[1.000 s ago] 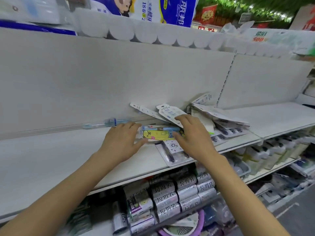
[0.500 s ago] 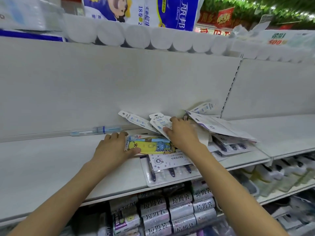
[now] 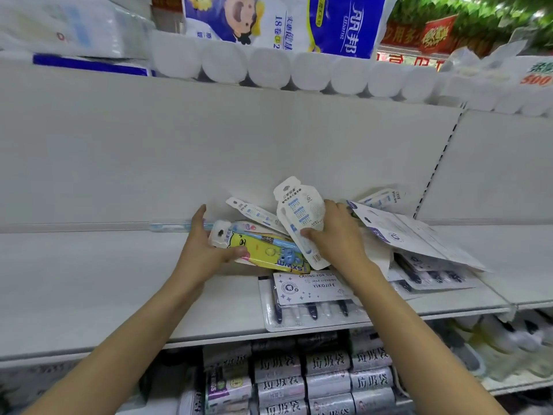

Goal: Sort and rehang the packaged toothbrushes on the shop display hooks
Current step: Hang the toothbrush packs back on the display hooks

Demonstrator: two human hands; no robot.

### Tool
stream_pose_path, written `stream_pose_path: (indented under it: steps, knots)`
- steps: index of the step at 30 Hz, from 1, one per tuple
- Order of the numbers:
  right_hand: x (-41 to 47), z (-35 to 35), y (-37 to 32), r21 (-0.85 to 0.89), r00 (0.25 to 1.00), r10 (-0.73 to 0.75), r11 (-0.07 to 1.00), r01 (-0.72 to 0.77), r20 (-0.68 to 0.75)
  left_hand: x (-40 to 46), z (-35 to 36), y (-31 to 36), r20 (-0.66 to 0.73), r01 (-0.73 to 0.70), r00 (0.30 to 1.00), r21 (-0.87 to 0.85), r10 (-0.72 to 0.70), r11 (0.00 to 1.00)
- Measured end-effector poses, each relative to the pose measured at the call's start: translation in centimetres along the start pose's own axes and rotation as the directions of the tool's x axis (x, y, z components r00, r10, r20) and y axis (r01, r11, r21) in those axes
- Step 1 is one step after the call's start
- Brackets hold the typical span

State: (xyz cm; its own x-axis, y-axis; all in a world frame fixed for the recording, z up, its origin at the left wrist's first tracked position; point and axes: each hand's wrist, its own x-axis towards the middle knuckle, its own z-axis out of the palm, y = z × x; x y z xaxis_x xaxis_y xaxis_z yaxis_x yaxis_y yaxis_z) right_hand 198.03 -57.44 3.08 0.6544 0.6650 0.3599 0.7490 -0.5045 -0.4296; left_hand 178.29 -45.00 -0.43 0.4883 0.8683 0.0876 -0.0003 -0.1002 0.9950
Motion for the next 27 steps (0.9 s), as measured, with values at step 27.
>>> stream_pose_path:
  steps: [27]
  knots:
    - [-4.3,3.0,-11.1,0.795,0.915,-0.288,0.604,-0.055,0.282,-6.2,-9.3,3.1,-0.299,-0.2,0.941,-0.111,0.159,0.974]
